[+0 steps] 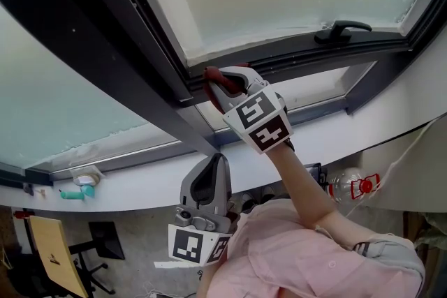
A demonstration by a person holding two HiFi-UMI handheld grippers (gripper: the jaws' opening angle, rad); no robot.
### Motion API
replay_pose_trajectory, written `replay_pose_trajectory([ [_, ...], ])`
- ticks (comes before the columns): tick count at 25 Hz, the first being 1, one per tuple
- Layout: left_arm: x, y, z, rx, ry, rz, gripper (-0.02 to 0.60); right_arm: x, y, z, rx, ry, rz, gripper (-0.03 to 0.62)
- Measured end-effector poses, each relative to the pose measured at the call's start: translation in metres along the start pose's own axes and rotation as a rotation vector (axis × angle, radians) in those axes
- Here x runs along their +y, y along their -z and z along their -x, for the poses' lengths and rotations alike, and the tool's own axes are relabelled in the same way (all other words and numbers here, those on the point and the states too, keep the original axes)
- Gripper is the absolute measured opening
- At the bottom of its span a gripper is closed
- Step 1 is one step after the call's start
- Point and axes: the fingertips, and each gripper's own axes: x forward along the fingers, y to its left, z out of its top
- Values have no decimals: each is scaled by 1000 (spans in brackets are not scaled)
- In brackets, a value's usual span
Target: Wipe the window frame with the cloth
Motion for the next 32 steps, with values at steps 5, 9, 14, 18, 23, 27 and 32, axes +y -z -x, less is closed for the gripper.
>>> replay_pose_trajectory([
  [5, -22, 9, -19, 23, 101, -3, 0, -4, 1, 3, -5, 6, 4, 62],
  [9, -32, 14, -30, 35, 145, -4, 0, -7, 3, 6, -9, 10, 10, 62],
  [14, -33, 15, -38, 39, 143, 9, 0, -13, 6, 11, -5, 10, 4, 63],
  [18, -18, 16, -43, 37, 73, 27, 0, -21, 7, 13, -7, 7, -6, 62],
  [23, -8, 11, -43, 6, 41, 42, 0, -31, 9, 15, -1, 28, -13, 61],
  [27, -2, 14, -37, 7, 19, 52, 0, -30, 12, 15, 5, 33, -21, 62],
  [32, -1, 22, -38, 32, 8, 61, 0, -31, 12, 16, -1, 28, -23, 61],
])
